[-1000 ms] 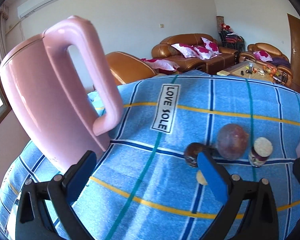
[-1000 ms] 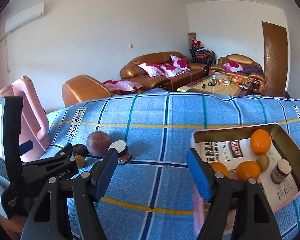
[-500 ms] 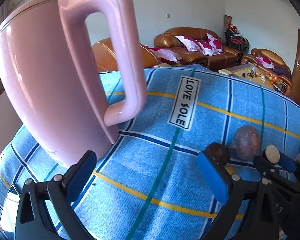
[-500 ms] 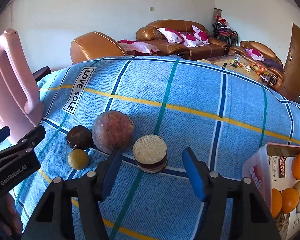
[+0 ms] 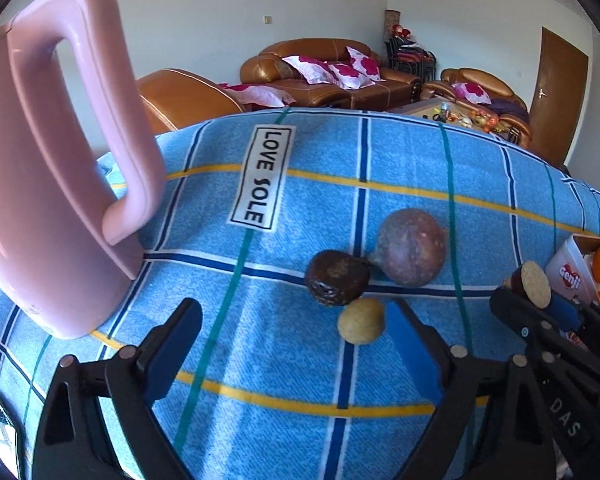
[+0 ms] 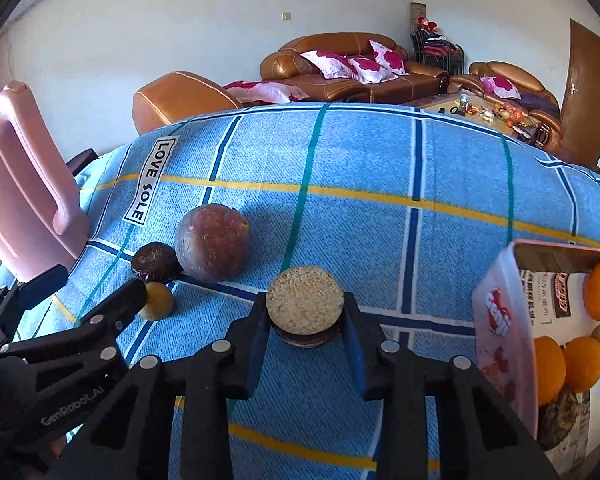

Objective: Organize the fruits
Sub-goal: 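Grasp a round biscuit cake with the right tool while the left tool grasps a small yellow fruit, then lift the biscuit cake with the right tool toward the box while the left tool lifts its fruit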

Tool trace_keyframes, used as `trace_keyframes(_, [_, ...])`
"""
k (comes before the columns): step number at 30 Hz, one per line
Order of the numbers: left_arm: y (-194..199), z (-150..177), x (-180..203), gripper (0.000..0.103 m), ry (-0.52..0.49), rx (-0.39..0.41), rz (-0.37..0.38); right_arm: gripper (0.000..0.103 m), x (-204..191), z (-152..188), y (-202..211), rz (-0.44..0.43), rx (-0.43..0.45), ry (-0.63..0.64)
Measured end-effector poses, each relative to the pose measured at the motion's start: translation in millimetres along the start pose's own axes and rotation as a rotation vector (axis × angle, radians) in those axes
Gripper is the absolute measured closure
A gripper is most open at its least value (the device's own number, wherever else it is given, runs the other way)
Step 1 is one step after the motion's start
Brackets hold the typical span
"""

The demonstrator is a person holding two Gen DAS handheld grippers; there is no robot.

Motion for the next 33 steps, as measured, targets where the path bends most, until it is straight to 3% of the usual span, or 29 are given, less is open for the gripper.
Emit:
trace_keyframes(6, [-17.8,-9.3,8.4,0.03,0.026,-0.052,0.099,0.066,12.0,1.3,20.9,0.002,0.073,-0.052])
trace_keyframes(10, [-20.6,-11.9,16.2,0.035,0.005,-0.06,0.086,0.066,14.3,0.5,18.5,-0.015,0.057,-0.069])
trace_keyframes(15, [-20.4,-14.2,28.0,0.066,-0.037,-0.055,0.098,0.066,12.6,2.5,16.3,-0.024,0.05,-0.061])
trace_keyframes(18, [-18.7,-14.2,30.4,0.075,-0.048,-0.053,0.098,0.066,10.5,4.9,19.7,-0.018,0.064,-0.046])
trace_keyframes(23, [-9.1,-16.3,23.7,0.075,-0.037,0.0,0.035,0.066,7.1,4.6,29.5,0.005,0.117,-0.026])
trace_keyframes(33, [21.1,-21.5,17.2,0.075,-0.075,0.188,-0.09,0.066,2.5,5.8,59.9,0.042,0.274,0.013])
Point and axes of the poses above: each gripper's, at about its wrist camera, not at the fingertips, and y roughly against the way its jaws point, x to its right, z to its underside, the point moved 5 cm from there along -y, roughly the way its jaws point, and after that the axes turned 9 degrees about -y, right-handed, at the moved point
